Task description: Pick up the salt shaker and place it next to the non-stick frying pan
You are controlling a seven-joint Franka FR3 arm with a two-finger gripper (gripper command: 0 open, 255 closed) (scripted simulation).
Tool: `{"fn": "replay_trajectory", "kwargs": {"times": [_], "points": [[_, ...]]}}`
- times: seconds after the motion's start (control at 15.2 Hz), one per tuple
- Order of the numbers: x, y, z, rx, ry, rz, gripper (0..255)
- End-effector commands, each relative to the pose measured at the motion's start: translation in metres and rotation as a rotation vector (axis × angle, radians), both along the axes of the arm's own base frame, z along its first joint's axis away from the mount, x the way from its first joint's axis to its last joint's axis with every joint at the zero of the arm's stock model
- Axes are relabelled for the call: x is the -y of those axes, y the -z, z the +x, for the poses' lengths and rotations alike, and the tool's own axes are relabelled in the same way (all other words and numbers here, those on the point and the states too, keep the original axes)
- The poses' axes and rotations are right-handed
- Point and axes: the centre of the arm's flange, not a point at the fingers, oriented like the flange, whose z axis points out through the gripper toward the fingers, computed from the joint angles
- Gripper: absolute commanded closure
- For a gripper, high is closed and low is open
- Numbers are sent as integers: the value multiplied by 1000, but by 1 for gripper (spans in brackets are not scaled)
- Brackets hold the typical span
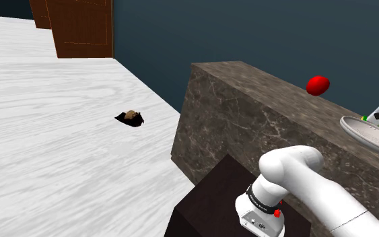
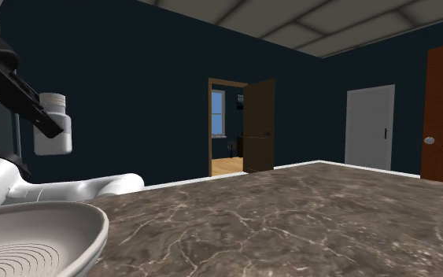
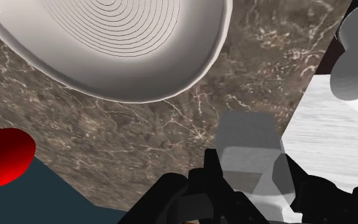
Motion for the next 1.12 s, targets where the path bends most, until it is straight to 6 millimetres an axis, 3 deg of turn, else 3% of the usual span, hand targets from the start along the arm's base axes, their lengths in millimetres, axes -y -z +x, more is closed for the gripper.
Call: {"fn": "replay_trajectory", "kwargs": {"times": [0.0,1.06], "points": [[0,10,0,0,0,0,255],[0,94,0,0,0,0,255]]}}
